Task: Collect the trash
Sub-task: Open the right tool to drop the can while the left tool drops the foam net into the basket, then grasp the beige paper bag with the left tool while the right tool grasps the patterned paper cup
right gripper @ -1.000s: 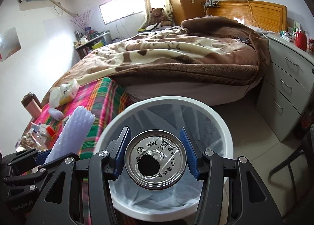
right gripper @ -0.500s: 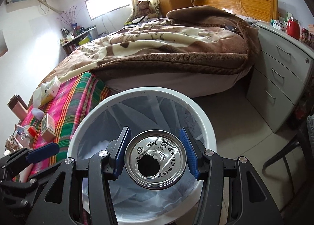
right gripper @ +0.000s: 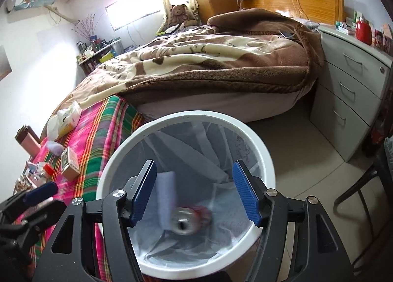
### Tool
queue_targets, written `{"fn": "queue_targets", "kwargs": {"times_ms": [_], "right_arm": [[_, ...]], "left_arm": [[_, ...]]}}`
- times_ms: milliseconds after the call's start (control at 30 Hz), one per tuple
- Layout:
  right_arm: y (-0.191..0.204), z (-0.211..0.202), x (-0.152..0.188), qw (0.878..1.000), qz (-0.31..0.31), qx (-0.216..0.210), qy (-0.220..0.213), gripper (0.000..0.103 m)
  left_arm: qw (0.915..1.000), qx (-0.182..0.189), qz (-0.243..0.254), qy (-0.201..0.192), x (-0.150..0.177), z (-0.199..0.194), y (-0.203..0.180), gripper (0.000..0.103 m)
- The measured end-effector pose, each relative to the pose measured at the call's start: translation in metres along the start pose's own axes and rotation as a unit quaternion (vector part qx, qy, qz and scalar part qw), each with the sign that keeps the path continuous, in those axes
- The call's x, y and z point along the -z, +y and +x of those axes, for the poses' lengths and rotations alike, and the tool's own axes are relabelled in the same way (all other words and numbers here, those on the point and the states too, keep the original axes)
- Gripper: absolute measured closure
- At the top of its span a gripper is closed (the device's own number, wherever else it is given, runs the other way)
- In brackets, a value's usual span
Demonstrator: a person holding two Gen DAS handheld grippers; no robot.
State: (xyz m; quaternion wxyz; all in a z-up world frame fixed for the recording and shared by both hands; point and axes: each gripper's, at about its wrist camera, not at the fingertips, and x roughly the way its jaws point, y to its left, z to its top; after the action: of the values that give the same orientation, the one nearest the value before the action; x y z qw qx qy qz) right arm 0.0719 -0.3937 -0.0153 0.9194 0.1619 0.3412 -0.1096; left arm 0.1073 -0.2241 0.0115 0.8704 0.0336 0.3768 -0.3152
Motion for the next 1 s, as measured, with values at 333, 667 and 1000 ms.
{"fn": "queue_targets", "kwargs": {"times_ms": [333, 667, 1000], "right_arm": [[0.035, -0.010, 0.011, 0.999, -0.034, -0.018, -0.010, 0.037], [0.085, -0.016, 0.019, 0.994, -0.084, -0.065, -0.023, 0.037], [0.137, -0.013, 0.032, 0.985, -0.132, -0.112, -0.022, 0.037]], "left_arm": [[0.9982, -0.046, -0.024, -0.031, 0.013, -0.041, 0.044, 0.031], [0.9907, -0.096, -0.076, -0.059, 0.032, -0.076, 0.103, 0.030], [0.9788, -0.155, -0.112, -0.073, 0.055, -0.108, 0.155, 0.028]]}}
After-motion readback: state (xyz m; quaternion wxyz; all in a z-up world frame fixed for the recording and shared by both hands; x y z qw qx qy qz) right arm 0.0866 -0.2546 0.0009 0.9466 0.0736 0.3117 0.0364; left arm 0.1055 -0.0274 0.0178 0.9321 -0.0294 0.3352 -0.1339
